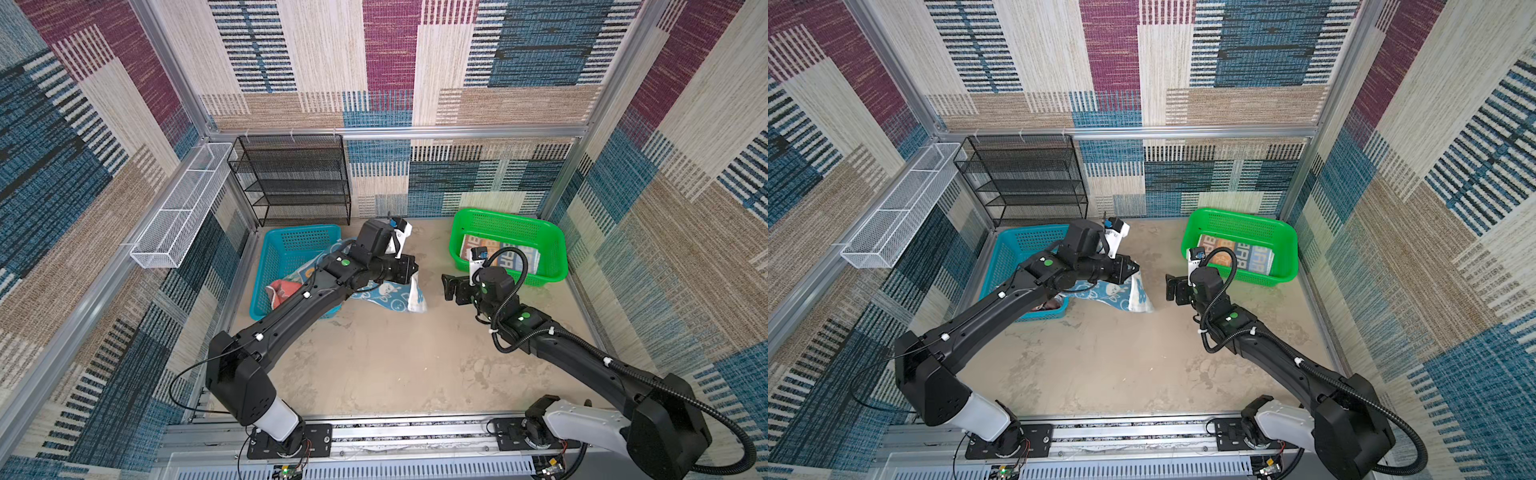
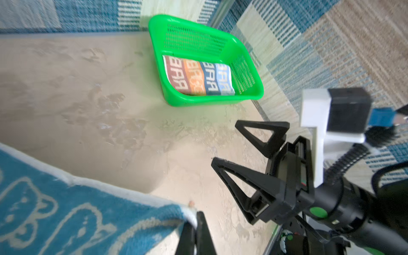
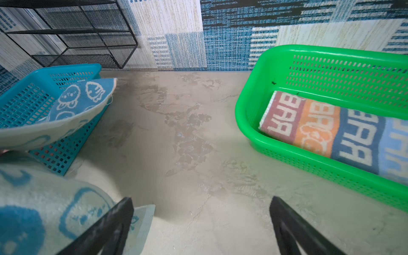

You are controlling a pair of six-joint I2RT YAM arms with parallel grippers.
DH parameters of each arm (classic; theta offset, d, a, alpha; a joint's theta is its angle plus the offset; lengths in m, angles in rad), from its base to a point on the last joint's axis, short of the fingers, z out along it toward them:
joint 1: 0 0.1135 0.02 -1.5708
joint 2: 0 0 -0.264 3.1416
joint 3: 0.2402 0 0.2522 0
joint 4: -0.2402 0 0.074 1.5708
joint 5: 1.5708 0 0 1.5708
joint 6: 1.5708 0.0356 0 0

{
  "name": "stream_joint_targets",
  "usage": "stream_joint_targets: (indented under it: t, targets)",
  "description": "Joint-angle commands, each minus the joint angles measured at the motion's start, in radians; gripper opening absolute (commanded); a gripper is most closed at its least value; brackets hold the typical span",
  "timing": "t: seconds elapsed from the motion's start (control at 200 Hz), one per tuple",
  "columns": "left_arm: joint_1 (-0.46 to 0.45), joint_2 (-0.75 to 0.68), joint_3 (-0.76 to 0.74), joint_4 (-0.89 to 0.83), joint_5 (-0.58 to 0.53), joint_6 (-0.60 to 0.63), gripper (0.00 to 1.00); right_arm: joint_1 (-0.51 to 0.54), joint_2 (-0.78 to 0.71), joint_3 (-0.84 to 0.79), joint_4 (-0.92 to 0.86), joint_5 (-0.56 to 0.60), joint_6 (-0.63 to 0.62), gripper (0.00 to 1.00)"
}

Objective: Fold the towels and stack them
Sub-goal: 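Grasp the blue rabbit-print towel with the left gripper and lift it out, then drag the blue towel onto the table while the right gripper grasps its far end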

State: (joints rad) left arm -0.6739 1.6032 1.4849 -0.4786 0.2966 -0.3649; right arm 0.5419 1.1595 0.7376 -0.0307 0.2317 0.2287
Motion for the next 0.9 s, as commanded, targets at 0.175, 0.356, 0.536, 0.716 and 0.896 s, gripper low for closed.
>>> stream_joint_targets:
  t: [0.175, 0.356, 0.536, 0.716, 0.896]
  targets:
    - [-0.083, 0.212, 0.049, 0.069, 0.111, -0.011, 0.0, 0.0, -0.044, -0.049, -0.011, 0.042, -0.018, 0.99]
    - [-0.093, 0.372, 0.106, 0.063, 0.106, -0.008, 0.0, 0.0, -0.108, -0.092, -0.02, 0.037, 0.004, 0.99]
    - [-0.096, 0.517, 0.225, 0.007, 0.136, 0.024, 0.0, 0.001, -0.122, -0.116, -0.026, 0.062, -0.004, 0.99]
    - [-0.097, 0.559, 0.257, -0.012, 0.094, 0.038, 0.39, 0.0, -0.09, -0.116, -0.012, 0.061, -0.034, 0.99]
    - [-0.095, 0.483, 0.233, -0.022, -0.047, 0.117, 0.68, 0.001, -0.07, -0.124, 0.03, 0.032, -0.083, 0.99]
